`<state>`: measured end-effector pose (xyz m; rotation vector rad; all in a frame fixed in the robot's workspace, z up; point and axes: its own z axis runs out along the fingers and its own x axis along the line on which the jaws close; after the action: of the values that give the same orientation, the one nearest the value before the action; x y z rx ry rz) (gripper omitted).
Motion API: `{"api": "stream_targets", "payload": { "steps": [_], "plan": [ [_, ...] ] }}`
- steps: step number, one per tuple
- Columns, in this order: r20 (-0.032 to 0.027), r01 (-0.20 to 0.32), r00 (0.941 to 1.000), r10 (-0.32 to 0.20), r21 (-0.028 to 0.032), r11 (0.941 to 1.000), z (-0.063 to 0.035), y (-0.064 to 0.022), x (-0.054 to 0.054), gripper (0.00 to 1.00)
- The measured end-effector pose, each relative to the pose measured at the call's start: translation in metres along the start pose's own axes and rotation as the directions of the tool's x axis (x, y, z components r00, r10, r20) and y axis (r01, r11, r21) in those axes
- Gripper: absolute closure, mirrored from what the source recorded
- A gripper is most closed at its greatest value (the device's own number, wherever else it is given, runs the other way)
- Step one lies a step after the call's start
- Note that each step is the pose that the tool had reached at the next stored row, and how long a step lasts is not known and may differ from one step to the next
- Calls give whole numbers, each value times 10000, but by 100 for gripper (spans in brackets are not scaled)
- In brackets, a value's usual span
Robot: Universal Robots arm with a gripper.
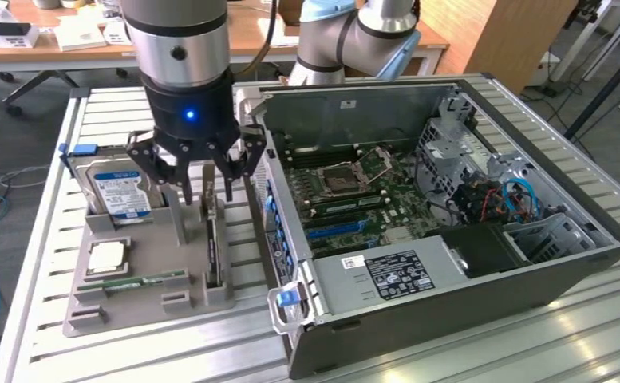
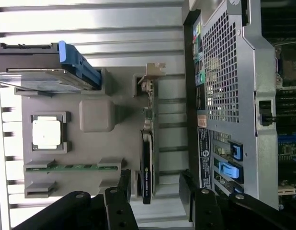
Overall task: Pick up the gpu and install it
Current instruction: 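Pick up the gpu and move the gpu toward the slot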
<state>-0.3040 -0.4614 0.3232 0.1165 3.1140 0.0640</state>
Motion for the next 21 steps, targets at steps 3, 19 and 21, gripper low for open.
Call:
{"api": "stream_targets", "payload": {
  "steps": [3, 19, 21],
  "plan": [
    [0, 0, 10000, 0, 0, 10000, 56, -2, 1, 47],
    [3, 0, 10000, 0, 0, 10000, 345, -15, 10, 47],
    [3, 0, 10000, 0, 0, 10000, 381, -16, 11, 47]
  ]
}}
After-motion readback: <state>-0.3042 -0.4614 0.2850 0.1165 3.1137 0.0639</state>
